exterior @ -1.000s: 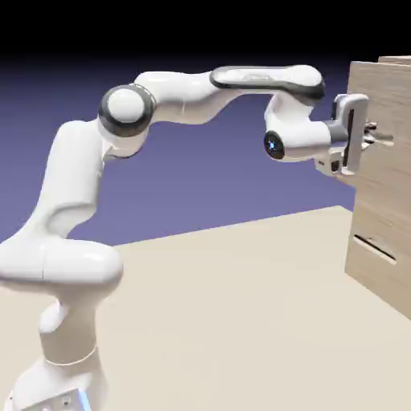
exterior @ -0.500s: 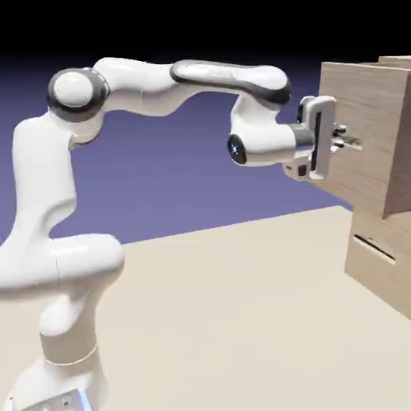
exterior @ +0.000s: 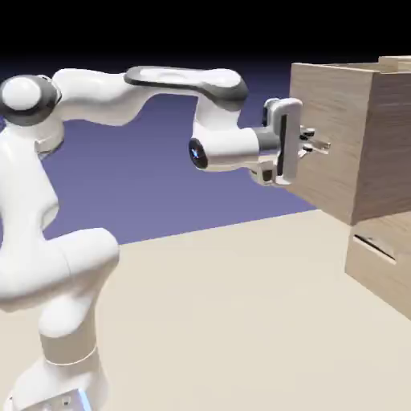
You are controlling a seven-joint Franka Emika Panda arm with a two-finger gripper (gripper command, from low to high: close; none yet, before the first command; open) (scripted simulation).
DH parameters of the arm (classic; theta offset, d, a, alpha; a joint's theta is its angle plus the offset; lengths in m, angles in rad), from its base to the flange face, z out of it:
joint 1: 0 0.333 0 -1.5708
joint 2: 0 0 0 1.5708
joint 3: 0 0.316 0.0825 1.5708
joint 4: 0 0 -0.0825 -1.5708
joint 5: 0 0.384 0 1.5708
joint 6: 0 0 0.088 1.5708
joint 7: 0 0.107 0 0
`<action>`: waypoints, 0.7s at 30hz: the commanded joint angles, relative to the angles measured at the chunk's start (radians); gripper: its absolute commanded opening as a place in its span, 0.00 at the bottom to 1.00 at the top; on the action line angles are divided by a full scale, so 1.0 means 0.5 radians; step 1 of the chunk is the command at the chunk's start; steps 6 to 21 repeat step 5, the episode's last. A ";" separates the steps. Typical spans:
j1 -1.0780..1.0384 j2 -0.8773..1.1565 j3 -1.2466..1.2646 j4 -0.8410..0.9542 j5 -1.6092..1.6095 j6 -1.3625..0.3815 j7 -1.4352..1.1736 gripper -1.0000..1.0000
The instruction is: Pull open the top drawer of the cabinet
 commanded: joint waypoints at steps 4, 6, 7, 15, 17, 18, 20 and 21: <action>0.074 0.037 -0.056 -0.062 -0.019 0.002 0.019 1.00; 0.147 0.075 -0.109 -0.119 -0.039 0.010 0.036 1.00; 0.147 0.075 -0.109 -0.119 -0.039 0.010 0.036 1.00; 0.147 0.075 -0.109 -0.119 -0.039 0.010 0.036 1.00; 0.147 0.075 -0.109 -0.119 -0.039 0.010 0.036 1.00; 0.147 0.075 -0.109 -0.119 -0.039 0.010 0.036 1.00; 0.147 0.075 -0.109 -0.119 -0.039 0.010 0.036 1.00; 0.147 0.075 -0.109 -0.119 -0.039 0.010 0.036 1.00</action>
